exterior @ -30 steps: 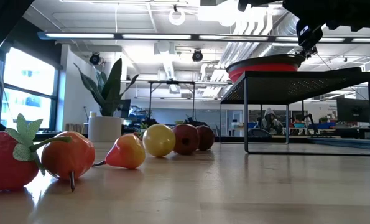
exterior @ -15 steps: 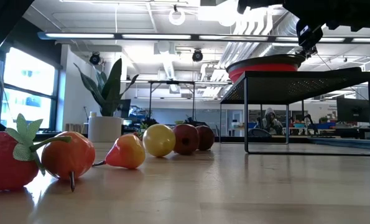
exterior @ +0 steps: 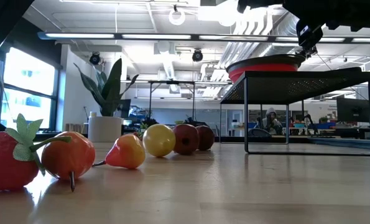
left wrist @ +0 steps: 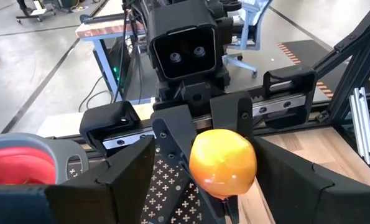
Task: Pick & Place Fruit
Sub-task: Put the pear into the strainer bowl on the shelf
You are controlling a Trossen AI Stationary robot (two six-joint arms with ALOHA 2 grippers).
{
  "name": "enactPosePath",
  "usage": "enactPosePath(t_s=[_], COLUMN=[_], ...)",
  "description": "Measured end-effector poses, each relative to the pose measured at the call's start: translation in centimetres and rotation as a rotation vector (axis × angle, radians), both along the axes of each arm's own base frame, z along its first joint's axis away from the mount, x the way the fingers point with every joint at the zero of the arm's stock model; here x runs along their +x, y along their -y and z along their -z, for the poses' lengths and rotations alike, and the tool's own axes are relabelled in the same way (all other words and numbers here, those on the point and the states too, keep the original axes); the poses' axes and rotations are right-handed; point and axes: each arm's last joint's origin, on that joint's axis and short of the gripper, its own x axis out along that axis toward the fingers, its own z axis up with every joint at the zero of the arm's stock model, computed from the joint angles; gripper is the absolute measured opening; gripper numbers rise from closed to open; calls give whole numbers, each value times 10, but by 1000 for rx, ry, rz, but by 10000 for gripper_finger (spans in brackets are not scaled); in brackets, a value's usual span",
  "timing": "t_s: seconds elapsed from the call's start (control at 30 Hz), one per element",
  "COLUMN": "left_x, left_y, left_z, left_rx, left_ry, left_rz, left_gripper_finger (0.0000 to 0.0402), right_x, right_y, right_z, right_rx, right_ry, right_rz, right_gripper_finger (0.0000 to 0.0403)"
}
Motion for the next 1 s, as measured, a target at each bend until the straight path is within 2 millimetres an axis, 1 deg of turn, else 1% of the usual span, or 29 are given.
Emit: enactPosePath(t_s=[0.2,0.43,0.53,0.6,0.63,0.77,0.9,1.0], left_x=[1,0,2,-3,-5,-29,-53,-79], left_y=[-1,-1,1,2,2,1,1,0], left_z=[-3,0,8,12,11,4,19,22], left_rx=[9,-5,-12,-13,-13,-16,-2,4], left_ry=[34,0,5,-1,23,114,149,209], left_rz=[-39,-47,-42,-39,-39,-38,-38,-37], left_gripper_finger=[260,260,260,260,260,260,260,260], right_x=[0,0,0,0,0,0,0,0], right_y=[0,0,0,0,0,0,2,3], right_z=[0,0,1,1,1,2,2,1], right_rx=[0,0,3,3,2,1,7,19], right_ry=[0,-2,-6,-8,-9,-17,-17,-14], right_rz=[0,0,0,-1,0,3,55,96], right_gripper_finger=[4,4,4,4,4,4,4,4])
